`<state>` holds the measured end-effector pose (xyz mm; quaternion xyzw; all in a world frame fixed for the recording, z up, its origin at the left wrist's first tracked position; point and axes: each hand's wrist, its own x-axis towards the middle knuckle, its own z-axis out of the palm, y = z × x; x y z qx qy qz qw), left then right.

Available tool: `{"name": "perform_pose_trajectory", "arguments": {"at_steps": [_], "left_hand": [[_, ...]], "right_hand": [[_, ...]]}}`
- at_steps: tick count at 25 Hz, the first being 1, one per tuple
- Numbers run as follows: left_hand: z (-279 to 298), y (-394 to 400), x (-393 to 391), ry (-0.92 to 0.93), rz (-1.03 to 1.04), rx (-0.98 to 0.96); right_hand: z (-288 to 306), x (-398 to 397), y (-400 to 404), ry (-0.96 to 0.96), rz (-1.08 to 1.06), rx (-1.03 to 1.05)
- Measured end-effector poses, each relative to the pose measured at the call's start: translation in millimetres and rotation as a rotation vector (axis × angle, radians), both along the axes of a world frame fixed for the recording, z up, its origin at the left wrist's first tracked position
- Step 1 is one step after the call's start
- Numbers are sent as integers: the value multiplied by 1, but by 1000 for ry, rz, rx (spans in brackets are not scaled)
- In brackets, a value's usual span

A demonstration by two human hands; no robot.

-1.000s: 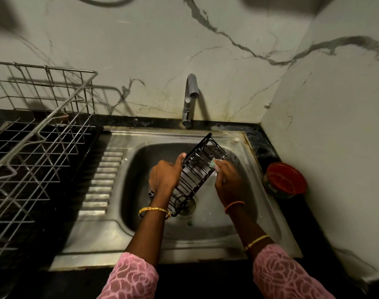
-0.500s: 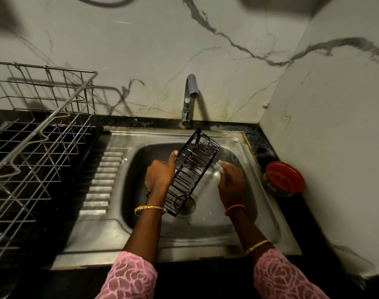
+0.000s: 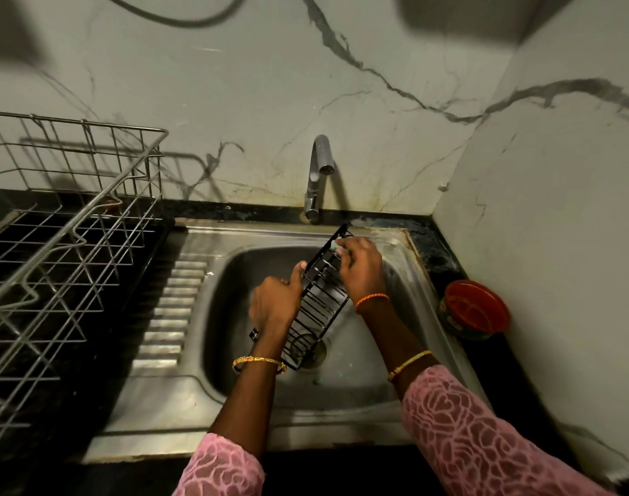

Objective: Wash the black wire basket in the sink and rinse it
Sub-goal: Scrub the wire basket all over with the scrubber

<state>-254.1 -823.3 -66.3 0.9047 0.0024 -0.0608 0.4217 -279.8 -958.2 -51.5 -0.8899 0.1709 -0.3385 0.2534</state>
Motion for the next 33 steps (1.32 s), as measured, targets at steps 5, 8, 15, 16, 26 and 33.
{"name": "perform_pose_trajectory", "arguments": {"at_steps": [5, 8, 15, 16, 26, 33], "left_hand": [[-8, -1, 4, 19, -18, 8], [-10, -3, 1, 25, -28, -4], [-5, -14, -2, -206, -74, -115], [-1, -19, -4, -222, -77, -91], [9, -37, -22, -182, -20, -118], [3, -26, -17, -142, 33, -175]], "right_hand": [[-14, -36, -9, -33, -11, 66], [-3, -30, -16, 34, 28, 123], [21, -7, -17, 115, 56, 46], [24, -9, -15, 91, 60, 22], [-10, -49, -15, -119, 42, -73], [-34, -64, -14, -199, -89, 92]]}}
